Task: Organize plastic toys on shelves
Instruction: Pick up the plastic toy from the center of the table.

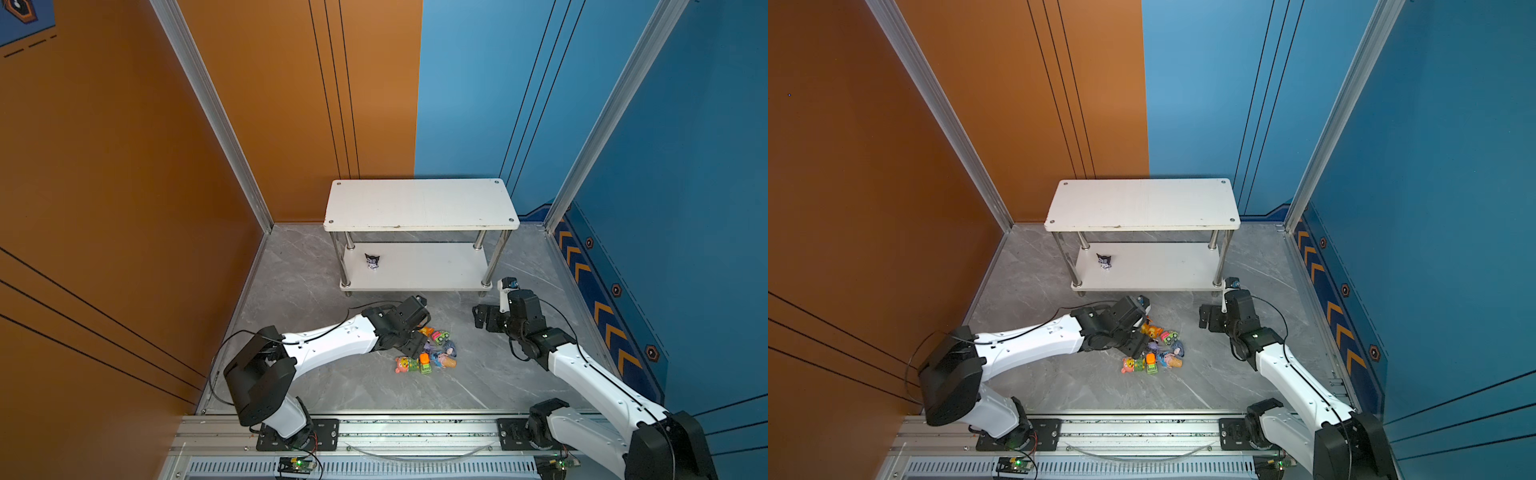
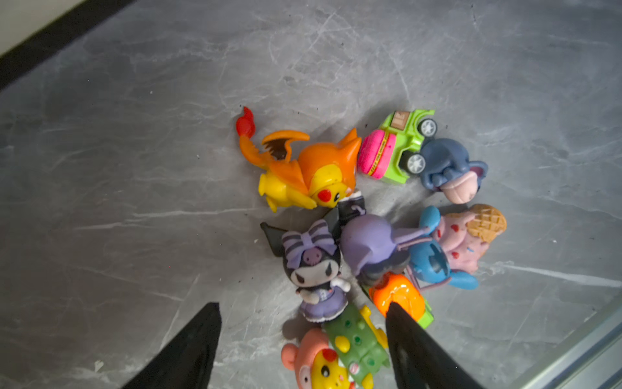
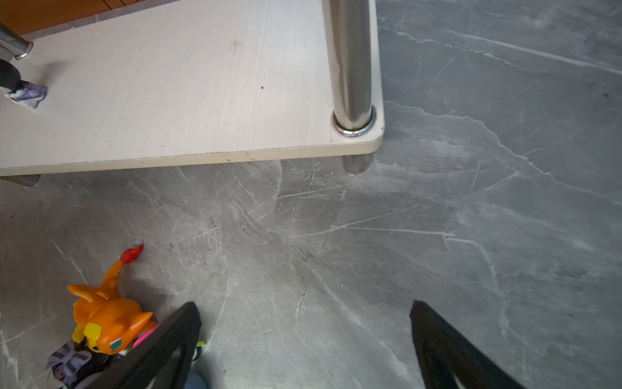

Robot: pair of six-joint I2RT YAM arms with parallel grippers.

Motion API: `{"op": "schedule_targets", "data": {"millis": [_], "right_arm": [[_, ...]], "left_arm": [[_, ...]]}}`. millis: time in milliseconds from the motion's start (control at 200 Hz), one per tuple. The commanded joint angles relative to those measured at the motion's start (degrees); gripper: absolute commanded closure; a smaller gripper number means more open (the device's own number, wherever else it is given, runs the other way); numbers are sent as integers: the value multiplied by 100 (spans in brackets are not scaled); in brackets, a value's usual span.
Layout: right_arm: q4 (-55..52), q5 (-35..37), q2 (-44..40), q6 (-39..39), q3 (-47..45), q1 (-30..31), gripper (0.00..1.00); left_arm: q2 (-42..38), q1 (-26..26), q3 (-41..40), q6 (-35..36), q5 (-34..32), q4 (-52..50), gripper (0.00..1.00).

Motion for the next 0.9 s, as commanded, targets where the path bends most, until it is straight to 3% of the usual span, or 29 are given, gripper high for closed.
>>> {"op": "schedule_targets", "data": {"millis": [0, 400, 896], "right_arm": [[-188, 125, -38, -88, 153, -5, 2], [-67, 81, 23, -11, 101, -7, 1], [-151, 128, -71, -40, 98, -12, 1]], "left_arm": [[325, -36, 416, 261, -47, -715, 23], [314, 161, 232, 177, 67, -768, 31], [1135, 51, 749, 195, 236, -765, 38]]}}
